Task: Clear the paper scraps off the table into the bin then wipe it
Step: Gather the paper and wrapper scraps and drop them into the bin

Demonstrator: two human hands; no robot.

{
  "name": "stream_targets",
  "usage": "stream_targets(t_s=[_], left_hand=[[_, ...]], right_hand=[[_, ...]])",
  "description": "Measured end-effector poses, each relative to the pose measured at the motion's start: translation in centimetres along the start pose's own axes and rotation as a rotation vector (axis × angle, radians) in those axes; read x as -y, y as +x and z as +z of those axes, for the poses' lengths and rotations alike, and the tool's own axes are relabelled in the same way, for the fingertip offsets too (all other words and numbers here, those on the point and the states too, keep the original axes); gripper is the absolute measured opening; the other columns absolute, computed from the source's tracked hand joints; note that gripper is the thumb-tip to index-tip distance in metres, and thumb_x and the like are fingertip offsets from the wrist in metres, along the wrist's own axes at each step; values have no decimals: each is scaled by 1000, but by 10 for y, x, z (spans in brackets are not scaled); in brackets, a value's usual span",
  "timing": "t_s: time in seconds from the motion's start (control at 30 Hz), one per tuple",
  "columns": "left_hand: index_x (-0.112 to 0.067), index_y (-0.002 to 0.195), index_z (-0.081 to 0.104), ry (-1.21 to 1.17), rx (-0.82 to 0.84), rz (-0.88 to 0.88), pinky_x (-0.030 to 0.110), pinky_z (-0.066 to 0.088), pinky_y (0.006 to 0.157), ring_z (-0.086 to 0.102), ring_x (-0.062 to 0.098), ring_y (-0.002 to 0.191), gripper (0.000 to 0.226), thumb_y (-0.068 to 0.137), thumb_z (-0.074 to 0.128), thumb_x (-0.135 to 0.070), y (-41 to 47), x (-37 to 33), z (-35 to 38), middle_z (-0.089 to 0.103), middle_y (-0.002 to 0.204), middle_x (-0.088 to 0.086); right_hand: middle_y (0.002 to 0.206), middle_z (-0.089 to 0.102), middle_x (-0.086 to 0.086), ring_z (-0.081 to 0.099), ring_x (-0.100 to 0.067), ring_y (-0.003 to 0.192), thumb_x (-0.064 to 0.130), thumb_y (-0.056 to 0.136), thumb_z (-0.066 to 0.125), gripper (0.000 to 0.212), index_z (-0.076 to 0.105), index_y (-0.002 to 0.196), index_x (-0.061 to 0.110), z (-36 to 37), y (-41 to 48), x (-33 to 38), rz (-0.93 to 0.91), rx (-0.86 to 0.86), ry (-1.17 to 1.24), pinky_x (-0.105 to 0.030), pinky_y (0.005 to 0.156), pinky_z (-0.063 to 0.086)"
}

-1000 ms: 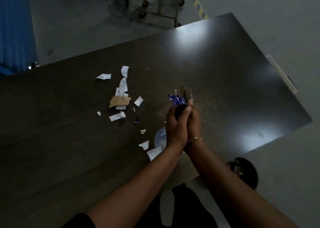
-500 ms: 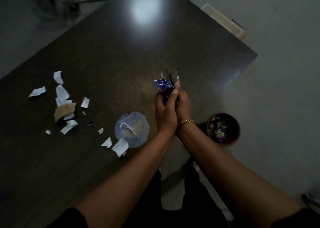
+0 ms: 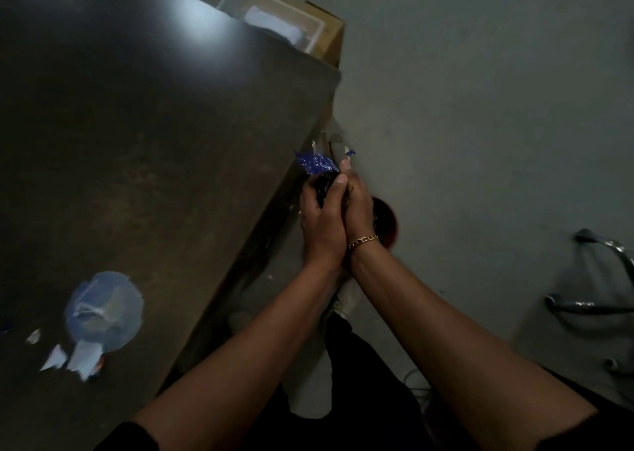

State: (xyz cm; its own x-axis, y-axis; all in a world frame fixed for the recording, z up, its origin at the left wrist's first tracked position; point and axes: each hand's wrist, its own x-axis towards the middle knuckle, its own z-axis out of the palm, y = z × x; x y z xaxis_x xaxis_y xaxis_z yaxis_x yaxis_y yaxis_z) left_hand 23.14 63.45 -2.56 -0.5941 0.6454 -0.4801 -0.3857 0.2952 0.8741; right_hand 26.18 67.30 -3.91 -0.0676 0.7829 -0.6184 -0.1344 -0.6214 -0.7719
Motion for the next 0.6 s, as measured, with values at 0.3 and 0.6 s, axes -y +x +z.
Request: stream_targets(t_s=[0.3, 0.6], left_hand=[[-33, 112, 69, 132, 134, -139, 50, 52, 106, 71, 18, 112, 37, 80, 69, -52, 21, 92, 88, 76, 117, -1], [-19, 125, 64, 211, 265, -345, 42, 50, 108, 66, 24, 120, 30, 97, 64, -27, 110, 237, 116, 70, 128, 10]], right_hand=[[99, 79, -5, 74, -21, 97, 64, 68, 69, 63, 76, 103, 12, -100, 75, -27, 104, -221, 69, -44, 96, 55], [99, 79, -8, 74, -20, 94, 44, 92, 63, 31, 80, 83, 20, -158, 193, -133, 163, -295, 116, -47, 101, 53]])
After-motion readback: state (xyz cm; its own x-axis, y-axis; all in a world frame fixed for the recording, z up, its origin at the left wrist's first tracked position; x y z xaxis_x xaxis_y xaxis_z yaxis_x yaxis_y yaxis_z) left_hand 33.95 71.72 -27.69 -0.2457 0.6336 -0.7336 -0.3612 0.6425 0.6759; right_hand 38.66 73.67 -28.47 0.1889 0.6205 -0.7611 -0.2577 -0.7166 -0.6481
